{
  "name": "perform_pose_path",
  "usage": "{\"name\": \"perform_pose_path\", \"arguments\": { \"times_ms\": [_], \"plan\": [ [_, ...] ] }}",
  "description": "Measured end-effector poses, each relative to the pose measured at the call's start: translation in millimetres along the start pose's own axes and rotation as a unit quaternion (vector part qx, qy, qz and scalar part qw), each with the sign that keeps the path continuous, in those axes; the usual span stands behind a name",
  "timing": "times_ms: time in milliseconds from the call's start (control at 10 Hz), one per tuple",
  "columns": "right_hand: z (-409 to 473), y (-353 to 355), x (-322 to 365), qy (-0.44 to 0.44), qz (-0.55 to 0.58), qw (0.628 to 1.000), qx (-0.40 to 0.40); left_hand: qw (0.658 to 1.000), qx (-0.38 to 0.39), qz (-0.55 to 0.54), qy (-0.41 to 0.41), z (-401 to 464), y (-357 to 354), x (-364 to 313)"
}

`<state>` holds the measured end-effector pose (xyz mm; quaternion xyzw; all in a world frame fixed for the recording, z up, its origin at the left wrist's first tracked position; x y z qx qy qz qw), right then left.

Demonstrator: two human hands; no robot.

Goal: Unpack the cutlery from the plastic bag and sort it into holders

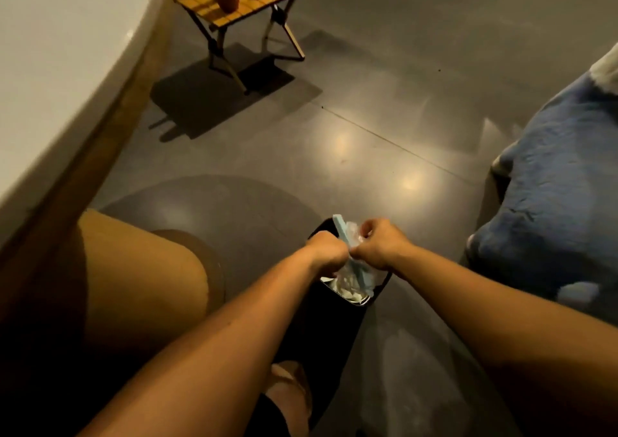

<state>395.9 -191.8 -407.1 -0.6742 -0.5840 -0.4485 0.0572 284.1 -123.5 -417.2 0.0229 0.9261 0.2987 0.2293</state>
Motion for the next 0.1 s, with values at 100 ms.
{"name": "perform_pose_path", "arguments": {
  "times_ms": [100],
  "plan": [
    [23.5, -12.7, -16.7, -0.001, -0.041, 0.999, 0.020, 0.999, 0.037, 0.025, 0.026, 21.4, -15.9, 19.0]
  ]
}}
Point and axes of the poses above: each hand's wrist, its own z-axis towards the middle knuckle, its own y-axis out of the back of the hand, x = y × z, the point moved 10 cm from there along z, towards the middle knuckle, and after that the axes turned 14 degrees about z, right-handed, at the moved point
